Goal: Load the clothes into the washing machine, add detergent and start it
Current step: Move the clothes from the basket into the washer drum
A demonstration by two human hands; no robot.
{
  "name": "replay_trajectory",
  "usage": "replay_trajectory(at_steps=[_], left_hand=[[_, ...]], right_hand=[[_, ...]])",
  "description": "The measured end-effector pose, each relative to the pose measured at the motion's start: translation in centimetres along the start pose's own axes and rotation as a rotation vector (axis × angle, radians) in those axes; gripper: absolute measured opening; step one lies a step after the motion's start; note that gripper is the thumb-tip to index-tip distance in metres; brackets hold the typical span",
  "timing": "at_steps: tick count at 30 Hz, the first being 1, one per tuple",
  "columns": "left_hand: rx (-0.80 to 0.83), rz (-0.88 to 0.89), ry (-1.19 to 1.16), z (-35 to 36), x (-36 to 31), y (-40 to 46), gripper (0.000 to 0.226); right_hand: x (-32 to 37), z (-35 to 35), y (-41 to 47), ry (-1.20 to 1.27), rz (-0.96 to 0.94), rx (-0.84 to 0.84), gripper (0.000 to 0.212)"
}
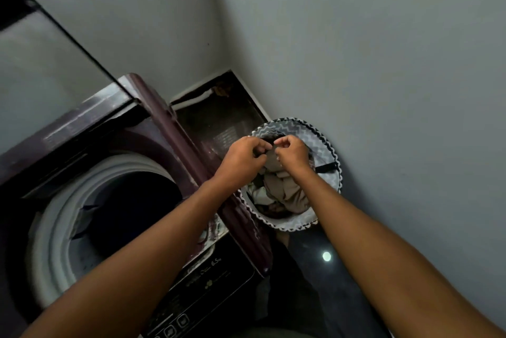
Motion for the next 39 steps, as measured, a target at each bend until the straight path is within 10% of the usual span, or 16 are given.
replay_trajectory(at_steps=[13, 23, 28, 39], left_hand=[[0.173, -0.152, 0.072, 8.4, 0.4, 7.0, 0.028], [0.131, -0.208, 0.010, 10.0, 3.0, 7.9, 0.040], [0.165, -0.190, 0.054, 10.3, 3.3, 7.7, 0.042], [0.011, -0.171, -0.030, 6.4, 0.1, 4.3, 0.113]], right_hand=[[-10.4, 1.4, 8.0, -0.333, 0.161, 0.214, 0.011], [-12.5, 3.7, 10.4, -0.586, 0.111, 0.245, 0.097], [-12.2, 3.8, 11.0, -0.596, 0.033, 0.459, 0.019], [1.5, -3.1, 2.9, 0.065, -0.111, 0.271, 0.035]])
Point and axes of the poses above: each hand's wrist, its own y-axis towards the middle knuckle, its own z-axis out of the palm, x = y × z, the point moved 4 cm from there along y, towards the middle knuckle, and after that the axes turned 5 degrees about x, right-handed, at the moved point
